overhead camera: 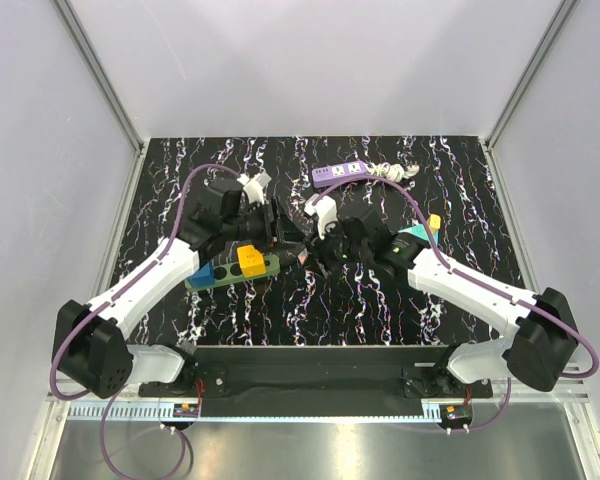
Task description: Insert the plug
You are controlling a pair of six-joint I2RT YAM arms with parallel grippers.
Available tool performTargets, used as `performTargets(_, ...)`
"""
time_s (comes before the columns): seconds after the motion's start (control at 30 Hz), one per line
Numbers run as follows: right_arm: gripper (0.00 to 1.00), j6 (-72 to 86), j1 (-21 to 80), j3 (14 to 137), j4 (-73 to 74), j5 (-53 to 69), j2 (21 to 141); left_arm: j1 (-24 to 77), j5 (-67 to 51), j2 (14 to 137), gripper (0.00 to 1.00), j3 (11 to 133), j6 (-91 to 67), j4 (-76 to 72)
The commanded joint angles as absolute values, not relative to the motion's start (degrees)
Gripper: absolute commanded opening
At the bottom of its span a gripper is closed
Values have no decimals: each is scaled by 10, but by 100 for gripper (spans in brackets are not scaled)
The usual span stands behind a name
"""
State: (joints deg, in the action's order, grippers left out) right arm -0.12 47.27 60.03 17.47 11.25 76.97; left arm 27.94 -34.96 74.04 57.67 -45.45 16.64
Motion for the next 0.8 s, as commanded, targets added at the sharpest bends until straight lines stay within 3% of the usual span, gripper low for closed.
performTargets(0.0, 0, 15, 478, 633, 143, 117, 774, 292, -372, 751, 60, 568, -431, 148)
performTargets(0.23, 0, 18, 478, 634, 142, 102, 779, 297, -382, 768, 56, 547, -410, 148)
performTargets(0.33, 0, 18, 478, 635, 142, 98, 780, 300, -383, 774, 50, 544, -403, 148)
performTargets(0.37, 0, 19, 478, 635, 142, 98, 781, 301, -381, 775, 42, 541, -402, 148)
performTargets(0.43, 1, 21, 477, 636, 142, 97, 784, 302, -381, 776, 38, 539, -403, 142)
performTargets(0.57, 13, 24, 478, 635, 147, 92, 787, 305, -406, 786, 13, 536, -402, 130)
performTargets(0.6, 16, 25, 478, 632, 147, 91, 787, 305, -413, 787, 3, 534, -404, 125)
performTargets(0.67, 25, 26, 478, 630, 149, 91, 784, 305, -431, 790, 0, 526, -417, 105)
performTargets(0.7, 38, 30, 478, 628, 149, 91, 781, 305, -436, 791, 0, 521, -424, 95)
performTargets(0.77, 52, 33, 478, 627, 149, 91, 778, 305, -452, 791, 0, 511, -446, 66)
